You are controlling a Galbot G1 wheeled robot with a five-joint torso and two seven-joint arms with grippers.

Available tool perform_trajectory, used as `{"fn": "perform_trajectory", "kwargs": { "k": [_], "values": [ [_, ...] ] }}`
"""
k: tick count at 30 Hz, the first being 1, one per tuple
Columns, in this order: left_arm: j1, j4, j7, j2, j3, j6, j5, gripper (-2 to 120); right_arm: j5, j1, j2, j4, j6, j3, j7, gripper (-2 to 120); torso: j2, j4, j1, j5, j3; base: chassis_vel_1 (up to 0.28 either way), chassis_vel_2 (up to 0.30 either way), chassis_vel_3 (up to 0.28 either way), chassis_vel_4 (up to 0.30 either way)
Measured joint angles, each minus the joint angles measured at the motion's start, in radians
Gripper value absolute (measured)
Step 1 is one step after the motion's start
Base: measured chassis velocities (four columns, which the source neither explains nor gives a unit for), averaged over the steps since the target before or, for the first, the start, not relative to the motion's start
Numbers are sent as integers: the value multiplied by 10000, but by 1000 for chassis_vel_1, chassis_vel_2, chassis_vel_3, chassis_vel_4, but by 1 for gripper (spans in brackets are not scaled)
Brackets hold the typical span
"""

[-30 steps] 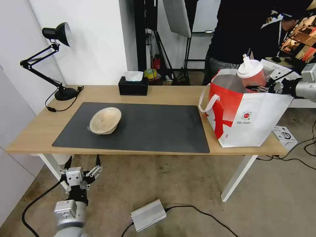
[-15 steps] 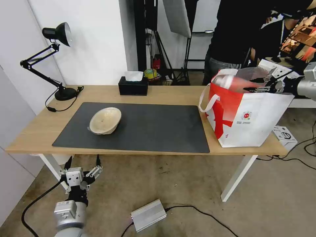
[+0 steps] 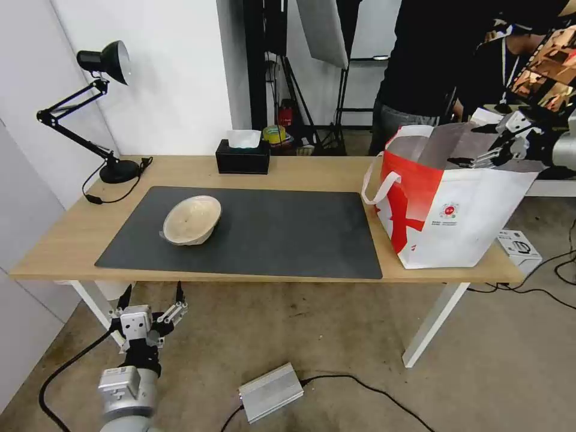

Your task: Pick up the trash from the table and place it into the takeout bag.

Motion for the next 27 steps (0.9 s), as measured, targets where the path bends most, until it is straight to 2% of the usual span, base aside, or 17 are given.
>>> {"fn": "perform_trajectory", "kwargs": {
  "k": [8, 18, 21, 22, 25, 26, 27],
  "values": [
    [-1, -2, 4, -15, 22, 0, 28, 100, 1173, -7, -9, 784, -24, 319, 823, 100, 0, 0, 0, -1, 0, 0, 0, 0, 0],
    [14, -17, 7, 0, 0, 3, 33, 100, 2441, 185, 147, 2030, -31, 604, 2419, 100, 0, 1, 0, -1, 0, 0, 0, 0, 0],
    [-19, -30, 14, 4, 0, 16, 33, 100, 3691, 135, 182, 3275, -62, 668, 4255, 100, 0, 1, -1, -4, 0, 0, 0, 0, 0],
    [-19, -30, 14, 4, 0, 16, 33, 100, 3691, 135, 182, 3275, -62, 668, 4255, 100, 0, 1, -1, -4, 0, 0, 0, 0, 0],
    [-26, -34, 15, -10, -1, 22, 33, 100, 4695, -241, 271, 4655, -249, 831, 6258, 100, 1, 2, 0, -4, 0, 0, 0, 0, 0],
    [-26, -34, 15, -10, -1, 22, 33, 100, 4695, -241, 271, 4655, -249, 831, 6258, 100, 1, 2, 0, -4, 0, 0, 0, 0, 0],
    [-22, -34, 17, -14, -3, 22, 33, 100, 5010, -507, 308, 5242, -369, 1002, 7025, 100, 1, 2, 0, -3, 0, 0, 0, 0, 0]
  ]
}}
